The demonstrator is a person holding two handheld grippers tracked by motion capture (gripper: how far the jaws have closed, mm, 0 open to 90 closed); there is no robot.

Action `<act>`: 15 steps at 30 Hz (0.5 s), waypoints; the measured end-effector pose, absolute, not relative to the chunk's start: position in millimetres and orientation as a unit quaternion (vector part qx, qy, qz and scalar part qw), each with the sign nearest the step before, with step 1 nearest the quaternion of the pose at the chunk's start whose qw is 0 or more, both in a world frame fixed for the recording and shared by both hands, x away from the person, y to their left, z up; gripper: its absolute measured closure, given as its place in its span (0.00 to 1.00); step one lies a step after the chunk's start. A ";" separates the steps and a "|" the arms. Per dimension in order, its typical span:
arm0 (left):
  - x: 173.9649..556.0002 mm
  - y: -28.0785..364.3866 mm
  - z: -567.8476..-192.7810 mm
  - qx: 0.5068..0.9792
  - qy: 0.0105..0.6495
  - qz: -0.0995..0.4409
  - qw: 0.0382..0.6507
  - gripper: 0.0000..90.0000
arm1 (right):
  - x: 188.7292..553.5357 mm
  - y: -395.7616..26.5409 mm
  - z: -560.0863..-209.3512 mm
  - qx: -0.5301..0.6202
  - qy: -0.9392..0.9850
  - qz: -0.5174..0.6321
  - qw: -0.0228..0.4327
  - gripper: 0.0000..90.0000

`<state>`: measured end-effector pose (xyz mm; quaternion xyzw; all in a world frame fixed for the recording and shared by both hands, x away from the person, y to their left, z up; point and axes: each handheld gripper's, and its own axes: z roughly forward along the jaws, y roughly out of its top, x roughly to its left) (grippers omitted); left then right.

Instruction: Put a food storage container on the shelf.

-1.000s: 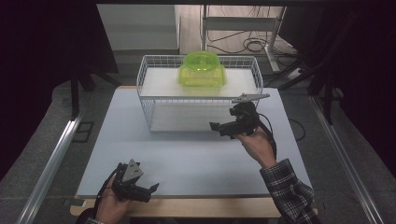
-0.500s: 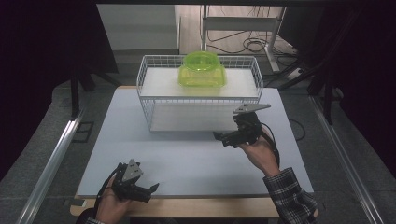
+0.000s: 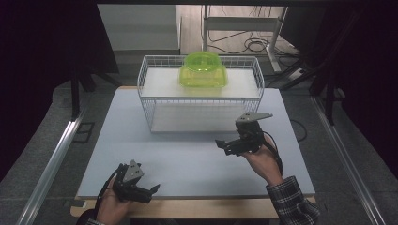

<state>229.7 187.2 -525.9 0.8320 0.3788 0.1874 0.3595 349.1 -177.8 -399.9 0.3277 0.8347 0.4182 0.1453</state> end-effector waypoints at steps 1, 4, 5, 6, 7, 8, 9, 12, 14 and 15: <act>229.7 187.1 -526.0 0.832 0.379 0.187 0.359 0.00 | 348.2 -178.0 -401.2 0.326 0.836 0.416 0.147 0.00; 229.7 187.0 -526.0 0.834 0.377 0.188 0.357 0.00 | 345.6 -178.9 -405.7 0.327 0.836 0.414 0.150 0.00; 229.7 186.9 -526.0 0.834 0.376 0.188 0.357 0.00 | 344.1 -179.1 -409.0 0.327 0.837 0.413 0.150 0.00; 229.7 186.9 -526.0 0.834 0.376 0.188 0.357 0.00 | 343.4 -179.1 -410.7 0.327 0.837 0.413 0.149 0.00; 229.6 186.9 -526.0 0.834 0.376 0.188 0.357 0.00 | 342.5 -178.9 -412.3 0.328 0.837 0.413 0.147 0.00; 229.6 186.8 -526.1 0.835 0.375 0.188 0.356 0.00 | 342.5 -178.9 -412.3 0.328 0.837 0.413 0.147 0.00; 229.5 186.5 -526.1 0.835 0.374 0.189 0.356 0.00 | 341.2 -179.0 -415.8 0.328 0.836 0.413 0.148 0.00; 229.3 186.3 -526.2 0.836 0.373 0.188 0.357 0.00 | 340.0 -179.1 -419.4 0.328 0.837 0.413 0.148 0.00; 229.3 185.9 -526.4 0.836 0.371 0.188 0.357 0.00 | 338.5 -179.3 -423.4 0.329 0.836 0.413 0.148 0.00; 229.2 185.8 -526.4 0.837 0.371 0.188 0.357 0.00 | 338.1 -179.7 -424.7 0.328 0.836 0.413 0.148 0.00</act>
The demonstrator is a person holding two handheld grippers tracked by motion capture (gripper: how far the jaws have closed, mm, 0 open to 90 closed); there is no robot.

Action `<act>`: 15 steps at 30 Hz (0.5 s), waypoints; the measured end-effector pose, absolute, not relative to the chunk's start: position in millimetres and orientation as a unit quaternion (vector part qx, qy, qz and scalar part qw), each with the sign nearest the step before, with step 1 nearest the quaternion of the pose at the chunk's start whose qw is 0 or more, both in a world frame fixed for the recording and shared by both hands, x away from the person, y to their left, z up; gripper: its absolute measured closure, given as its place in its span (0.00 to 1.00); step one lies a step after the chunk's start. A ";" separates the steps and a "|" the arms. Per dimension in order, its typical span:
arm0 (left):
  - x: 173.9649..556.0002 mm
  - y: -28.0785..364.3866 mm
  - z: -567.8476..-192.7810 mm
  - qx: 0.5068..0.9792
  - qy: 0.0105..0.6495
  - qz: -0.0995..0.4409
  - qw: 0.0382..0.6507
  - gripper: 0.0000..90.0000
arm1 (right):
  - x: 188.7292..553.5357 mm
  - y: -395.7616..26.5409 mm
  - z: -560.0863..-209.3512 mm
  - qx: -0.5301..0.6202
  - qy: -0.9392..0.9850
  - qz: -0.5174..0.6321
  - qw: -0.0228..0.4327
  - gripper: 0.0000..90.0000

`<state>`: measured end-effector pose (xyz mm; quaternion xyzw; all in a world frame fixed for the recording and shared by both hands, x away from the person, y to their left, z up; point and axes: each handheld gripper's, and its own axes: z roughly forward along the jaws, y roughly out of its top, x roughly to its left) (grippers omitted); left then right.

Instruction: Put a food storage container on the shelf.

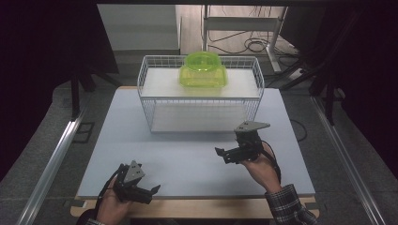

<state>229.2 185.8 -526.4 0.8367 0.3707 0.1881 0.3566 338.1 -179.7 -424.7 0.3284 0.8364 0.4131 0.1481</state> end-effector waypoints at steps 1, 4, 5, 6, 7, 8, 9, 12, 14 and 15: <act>229.2 185.7 -526.4 0.837 0.370 0.189 0.357 0.00 | 337.4 -180.0 -426.3 0.330 0.835 0.414 0.147 0.00; 229.0 185.3 -526.6 0.838 0.369 0.188 0.356 0.00 | 335.5 -181.0 -430.9 0.330 0.834 0.416 0.147 0.00; 229.0 185.3 -526.6 0.838 0.369 0.188 0.356 0.00 | 334.6 -181.2 -432.4 0.331 0.834 0.416 0.147 0.00; 228.9 185.2 -526.5 0.838 0.368 0.188 0.357 0.00 | 333.3 -181.4 -435.3 0.331 0.834 0.416 0.147 0.00; 228.9 185.1 -526.6 0.838 0.368 0.188 0.357 0.00 | 332.9 -181.6 -436.4 0.329 0.836 0.413 0.148 0.00; 228.9 185.1 -526.6 0.838 0.368 0.188 0.357 0.00 | 332.2 -181.7 -437.2 0.329 0.837 0.411 0.150 0.00; 228.9 185.1 -526.6 0.838 0.368 0.188 0.357 0.00 | 332.2 -181.7 -437.2 0.329 0.837 0.411 0.150 0.00; 228.8 185.1 -526.6 0.838 0.368 0.188 0.357 0.00 | 330.2 -183.2 -438.8 0.329 0.836 0.411 0.156 0.00; 228.8 185.4 -526.6 0.838 0.367 0.189 0.357 0.00 | 328.1 -184.9 -440.7 0.331 0.835 0.412 0.156 0.00; 228.9 185.5 -526.5 0.838 0.368 0.188 0.357 0.00 | 328.1 -184.9 -440.7 0.331 0.835 0.412 0.156 0.00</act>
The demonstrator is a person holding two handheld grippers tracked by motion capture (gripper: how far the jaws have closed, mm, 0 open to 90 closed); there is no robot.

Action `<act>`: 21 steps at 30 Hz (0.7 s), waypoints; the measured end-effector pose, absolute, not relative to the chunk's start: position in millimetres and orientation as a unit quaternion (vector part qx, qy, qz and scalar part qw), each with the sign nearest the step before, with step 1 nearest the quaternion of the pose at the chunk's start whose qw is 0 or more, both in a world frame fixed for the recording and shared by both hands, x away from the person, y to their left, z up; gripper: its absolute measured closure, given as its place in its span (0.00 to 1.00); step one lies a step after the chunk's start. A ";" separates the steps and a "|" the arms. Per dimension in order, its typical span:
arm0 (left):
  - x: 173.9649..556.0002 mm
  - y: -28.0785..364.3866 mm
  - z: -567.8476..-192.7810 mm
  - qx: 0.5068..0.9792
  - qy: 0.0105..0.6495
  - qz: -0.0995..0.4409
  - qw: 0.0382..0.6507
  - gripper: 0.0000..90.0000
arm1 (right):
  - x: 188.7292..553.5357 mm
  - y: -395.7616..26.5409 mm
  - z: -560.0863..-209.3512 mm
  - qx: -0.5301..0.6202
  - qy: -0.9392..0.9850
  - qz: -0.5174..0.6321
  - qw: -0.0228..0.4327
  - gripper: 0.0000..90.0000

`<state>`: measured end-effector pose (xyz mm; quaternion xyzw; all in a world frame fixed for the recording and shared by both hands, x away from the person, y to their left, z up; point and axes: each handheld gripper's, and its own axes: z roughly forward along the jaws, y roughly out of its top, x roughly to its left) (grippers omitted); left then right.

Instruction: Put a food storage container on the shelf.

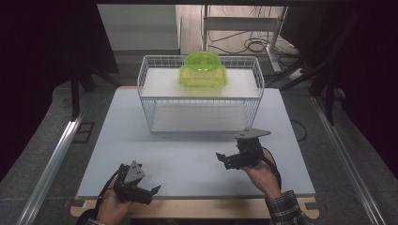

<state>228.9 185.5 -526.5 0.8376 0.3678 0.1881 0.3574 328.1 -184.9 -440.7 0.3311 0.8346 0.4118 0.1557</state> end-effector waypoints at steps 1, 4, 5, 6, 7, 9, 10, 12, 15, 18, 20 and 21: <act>228.8 185.6 -526.5 0.837 0.368 0.188 0.358 0.00 | 327.3 -185.2 -441.5 0.332 0.834 0.411 0.155 0.00; 228.8 185.7 -526.5 0.837 0.368 0.189 0.358 0.00 | 324.8 -187.9 -446.0 0.335 0.835 0.408 0.153 0.00; 228.8 185.8 -526.5 0.837 0.368 0.189 0.358 0.00 | 324.2 -189.0 -447.1 0.335 0.836 0.407 0.153 0.00; 228.8 185.8 -526.5 0.837 0.368 0.189 0.358 0.00 | 323.5 -190.1 -448.2 0.336 0.836 0.407 0.152 0.00; 228.8 185.9 -526.4 0.837 0.368 0.189 0.358 0.00 | 323.5 -190.1 -448.2 0.336 0.836 0.407 0.152 0.00; 228.8 186.1 -526.5 0.836 0.369 0.189 0.359 0.00 | 321.6 -193.6 -451.0 0.339 0.836 0.405 0.153 0.00; 228.9 186.3 -526.4 0.836 0.369 0.188 0.359 0.00 | 320.9 -194.8 -451.7 0.339 0.835 0.405 0.154 0.00; 228.8 186.3 -526.4 0.836 0.369 0.188 0.359 0.00 | 319.2 -197.0 -453.0 0.341 0.834 0.405 0.154 0.00; 228.9 186.5 -526.5 0.836 0.369 0.188 0.359 0.00 | 316.2 -200.1 -454.8 0.344 0.833 0.403 0.157 0.00; 228.9 186.4 -526.5 0.837 0.369 0.189 0.359 0.00 | 314.2 -202.2 -455.6 0.347 0.832 0.403 0.159 0.00; 228.9 186.2 -526.7 0.837 0.369 0.189 0.358 0.00 | 312.7 -204.4 -456.1 0.348 0.831 0.402 0.161 0.00; 229.0 186.0 -526.8 0.837 0.368 0.190 0.358 0.00 | 311.0 -206.6 -456.5 0.349 0.830 0.402 0.164 0.00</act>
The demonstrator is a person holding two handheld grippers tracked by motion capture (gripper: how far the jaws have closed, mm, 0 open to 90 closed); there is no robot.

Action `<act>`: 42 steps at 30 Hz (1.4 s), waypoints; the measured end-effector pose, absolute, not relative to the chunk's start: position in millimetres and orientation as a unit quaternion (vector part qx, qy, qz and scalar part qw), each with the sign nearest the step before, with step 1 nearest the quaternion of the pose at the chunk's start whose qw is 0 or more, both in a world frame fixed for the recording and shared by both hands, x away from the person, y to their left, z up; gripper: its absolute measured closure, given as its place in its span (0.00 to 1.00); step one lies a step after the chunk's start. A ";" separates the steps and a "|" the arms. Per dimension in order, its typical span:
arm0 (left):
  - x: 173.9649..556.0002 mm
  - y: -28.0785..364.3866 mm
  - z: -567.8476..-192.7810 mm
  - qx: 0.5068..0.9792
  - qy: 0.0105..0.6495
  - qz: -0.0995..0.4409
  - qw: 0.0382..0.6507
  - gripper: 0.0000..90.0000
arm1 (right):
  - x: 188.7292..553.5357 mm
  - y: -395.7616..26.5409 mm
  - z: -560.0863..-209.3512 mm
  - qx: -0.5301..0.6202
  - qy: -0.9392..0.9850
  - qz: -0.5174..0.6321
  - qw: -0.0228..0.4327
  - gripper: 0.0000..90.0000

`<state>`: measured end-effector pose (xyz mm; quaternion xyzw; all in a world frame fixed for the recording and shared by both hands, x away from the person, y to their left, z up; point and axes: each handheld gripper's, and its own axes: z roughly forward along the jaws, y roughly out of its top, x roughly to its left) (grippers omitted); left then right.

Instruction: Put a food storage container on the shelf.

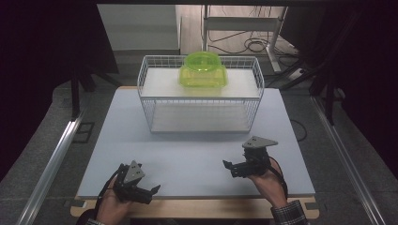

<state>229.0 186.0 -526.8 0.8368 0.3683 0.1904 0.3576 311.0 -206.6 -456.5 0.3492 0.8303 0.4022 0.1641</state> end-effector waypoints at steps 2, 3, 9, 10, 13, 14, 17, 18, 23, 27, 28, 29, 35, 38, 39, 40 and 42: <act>229.1 186.0 -526.8 0.837 0.368 0.191 0.357 0.00 | 309.3 -208.7 -457.0 0.351 0.829 0.402 0.167 0.00; 229.1 186.1 -526.9 0.837 0.368 0.191 0.357 0.00 | 308.5 -209.6 -457.3 0.353 0.828 0.402 0.168 0.00; 229.1 186.2 -526.9 0.837 0.368 0.191 0.356 0.00 | 305.6 -214.6 -460.3 0.356 0.827 0.398 0.173 0.00; 229.2 186.2 -527.0 0.837 0.368 0.192 0.356 0.00 | 304.5 -216.8 -461.9 0.359 0.826 0.398 0.174 0.00; 229.2 186.2 -527.0 0.838 0.367 0.192 0.356 0.00 | 303.6 -219.3 -463.7 0.361 0.825 0.397 0.177 0.00; 229.2 186.2 -527.0 0.838 0.368 0.192 0.356 0.00 | 303.1 -220.5 -464.5 0.363 0.825 0.396 0.177 0.00; 229.2 186.2 -527.1 0.838 0.367 0.192 0.356 0.00 | 302.2 -224.4 -467.5 0.366 0.824 0.394 0.179 0.00; 229.3 186.2 -527.1 0.838 0.367 0.192 0.356 0.00 | 301.3 -226.9 -469.8 0.368 0.824 0.392 0.179 0.00; 229.3 186.2 -527.2 0.838 0.367 0.193 0.355 0.00 | 298.4 -232.6 -476.4 0.375 0.823 0.385 0.185 0.00; 229.4 185.8 -527.5 0.839 0.364 0.194 0.353 0.00 | 296.3 -236.2 -479.3 0.377 0.822 0.382 0.191 0.00; 229.4 185.7 -527.6 0.840 0.364 0.195 0.353 0.00 | 295.0 -238.5 -481.2 0.379 0.821 0.382 0.192 0.00; 229.4 185.7 -527.6 0.840 0.364 0.195 0.353 0.00 | 294.5 -239.4 -482.4 0.379 0.821 0.381 0.191 0.00; 229.7 185.8 -528.0 0.839 0.365 0.195 0.354 0.00 | 291.6 -242.8 -488.5 0.381 0.824 0.375 0.190 0.00; 229.8 185.3 -528.5 0.839 0.364 0.195 0.354 0.00 | 290.4 -244.8 -493.0 0.384 0.825 0.369 0.189 0.00; 229.8 185.3 -528.5 0.839 0.364 0.195 0.354 0.00 | 290.4 -244.8 -493.0 0.384 0.825 0.369 0.189 0.00; 229.8 185.2 -528.7 0.839 0.364 0.195 0.354 0.00 | 290.2 -245.4 -494.2 0.383 0.827 0.367 0.189 0.00; 230.2 185.3 -528.8 0.840 0.362 0.196 0.352 0.00 | 289.8 -246.4 -497.3 0.384 0.828 0.363 0.188 0.00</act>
